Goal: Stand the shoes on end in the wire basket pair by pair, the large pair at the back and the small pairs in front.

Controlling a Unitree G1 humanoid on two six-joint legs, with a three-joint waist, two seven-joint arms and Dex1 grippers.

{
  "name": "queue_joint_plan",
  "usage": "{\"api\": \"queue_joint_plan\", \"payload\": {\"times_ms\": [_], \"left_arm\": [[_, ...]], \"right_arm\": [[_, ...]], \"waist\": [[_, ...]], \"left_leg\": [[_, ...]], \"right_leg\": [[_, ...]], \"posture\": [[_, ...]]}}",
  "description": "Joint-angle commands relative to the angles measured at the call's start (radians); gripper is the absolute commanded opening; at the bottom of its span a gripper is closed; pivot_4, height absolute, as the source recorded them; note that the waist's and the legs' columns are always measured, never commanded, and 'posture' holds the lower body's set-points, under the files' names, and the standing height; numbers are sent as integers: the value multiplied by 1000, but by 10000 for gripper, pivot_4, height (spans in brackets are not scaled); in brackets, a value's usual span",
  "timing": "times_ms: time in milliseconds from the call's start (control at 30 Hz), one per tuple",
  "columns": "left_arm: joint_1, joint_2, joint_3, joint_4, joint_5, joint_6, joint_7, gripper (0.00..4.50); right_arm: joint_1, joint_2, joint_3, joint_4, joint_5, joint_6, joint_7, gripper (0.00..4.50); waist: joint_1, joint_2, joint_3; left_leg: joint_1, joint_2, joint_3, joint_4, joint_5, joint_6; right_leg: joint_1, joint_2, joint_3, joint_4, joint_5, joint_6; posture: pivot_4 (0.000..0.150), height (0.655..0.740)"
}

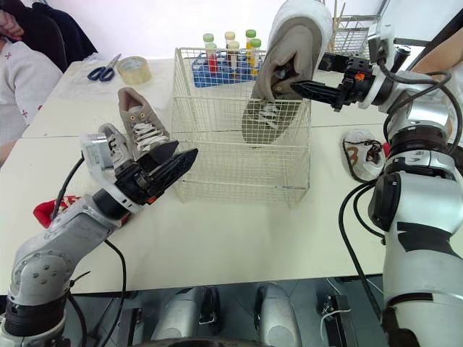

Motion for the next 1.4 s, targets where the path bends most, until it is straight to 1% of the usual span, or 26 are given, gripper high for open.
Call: {"api": "queue_joint_plan", "payload": {"times_ms": [33,233,333,433,567,700,967,1167,1400], "left_arm": [[-12,-4,-4,-13,-1,4,-13,45000],[-54,22,34,-16,-72,35,30,45000],[-70,9,14,-17,-76,41,55,45000],[-71,-11,-9,-14,-59,37,58,45000],[-57,-32,-20,-2,-25,30,37,45000],[-50,-47,-26,7,-4,25,23,45000],[-53,-59,-25,24,19,30,-8,45000],[-48,-51,-12,27,19,33,-26,45000],[-35,-28,20,17,-7,41,-28,45000]], "right_arm": [[-11,-21,17,0,-27,-25,-12,44505],[-36,-68,89,-4,-120,-189,-36,44505],[-96,-86,90,-1,-126,-227,-41,44505],[-136,-94,69,7,-100,-196,-27,44505],[-153,-111,69,-21,-87,-137,37,44505],[-149,-127,77,-48,-91,-111,53,44505],[-113,-168,90,-39,-110,-64,44,44505],[-55,-211,81,-21,-117,-48,-27,44505],[16,-243,10,-48,-68,-24,-125,44505]], "waist": [[0,0,0],[1,0,0],[0,0,0],[1,0,0],[3,0,0],[3,0,0],[3,0,0],[5,0,0],[2,0,0]], "left_leg": [[0,0,0,0,0,0],[0,0,0,0,0,0],[0,0,0,0,0,0],[0,0,0,0,0,0],[0,0,0,0,0,0],[0,0,0,0,0,0],[0,0,0,0,0,0],[0,0,0,0,0,0],[0,0,0,0,0,0]], "right_leg": [[0,0,0,0,0,0],[0,0,0,0,0,0],[0,0,1,0,0,0],[0,0,1,0,0,0],[0,0,1,0,0,0],[0,0,0,0,0,0],[0,0,0,0,0,0],[0,0,0,0,0,0],[0,0,0,0,0,0]], "posture": [[1500,7400],[1500,7400],[1500,7400],[1500,7400],[1500,7400],[1500,7400],[1500,7400],[1500,7400],[1500,7400]]}}
